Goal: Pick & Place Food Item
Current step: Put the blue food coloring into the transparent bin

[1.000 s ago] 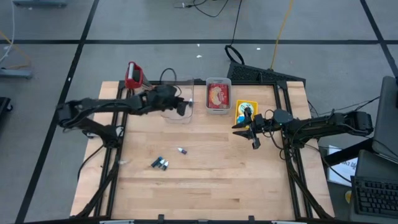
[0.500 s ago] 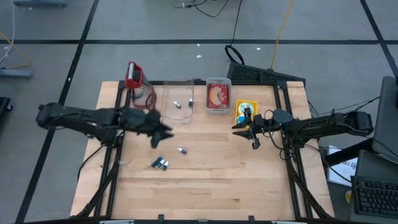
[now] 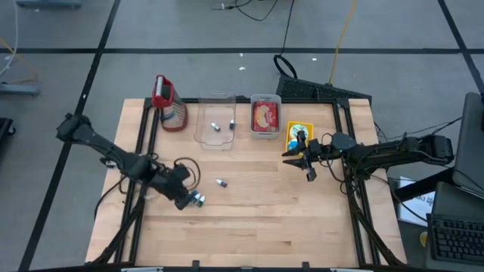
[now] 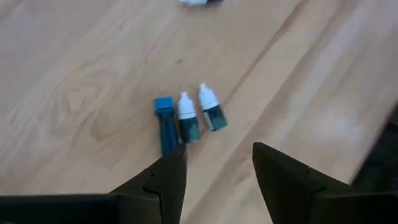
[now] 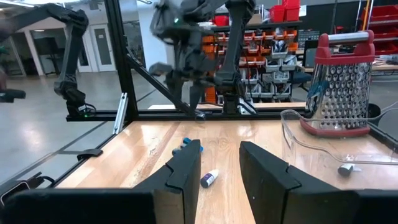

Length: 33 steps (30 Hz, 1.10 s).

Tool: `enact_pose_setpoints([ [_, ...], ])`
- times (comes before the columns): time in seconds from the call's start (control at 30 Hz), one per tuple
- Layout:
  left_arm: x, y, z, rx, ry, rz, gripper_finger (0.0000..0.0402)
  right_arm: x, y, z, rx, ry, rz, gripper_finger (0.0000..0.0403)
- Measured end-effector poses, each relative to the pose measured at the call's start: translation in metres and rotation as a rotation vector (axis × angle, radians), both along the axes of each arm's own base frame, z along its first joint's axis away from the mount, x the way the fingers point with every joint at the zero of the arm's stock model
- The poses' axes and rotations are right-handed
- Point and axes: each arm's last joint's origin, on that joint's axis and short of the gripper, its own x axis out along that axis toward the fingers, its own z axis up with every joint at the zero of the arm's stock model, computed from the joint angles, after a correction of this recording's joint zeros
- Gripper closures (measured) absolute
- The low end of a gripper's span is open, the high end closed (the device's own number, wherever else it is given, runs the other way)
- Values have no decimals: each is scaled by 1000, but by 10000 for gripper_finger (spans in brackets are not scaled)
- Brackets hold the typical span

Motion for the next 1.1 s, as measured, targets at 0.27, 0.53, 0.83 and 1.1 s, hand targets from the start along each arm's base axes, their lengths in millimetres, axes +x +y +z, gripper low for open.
enact_pose_setpoints([
  [0.27, 14, -22, -41, 87, 191, -66, 218, 0, 0, 0, 0, 0, 0, 303],
  [0.53, 22, -28, -73, 138, 340, -72, 218, 0, 0, 0, 0, -1, 0, 303],
  [0.83, 28, -29, -93, 196, 406, -80, 218, 0, 0, 0, 1, 0, 0, 303],
  [1.1, 28, -28, -94, 173, 425, -69, 226, 0, 0, 0, 1, 0, -1, 303],
])
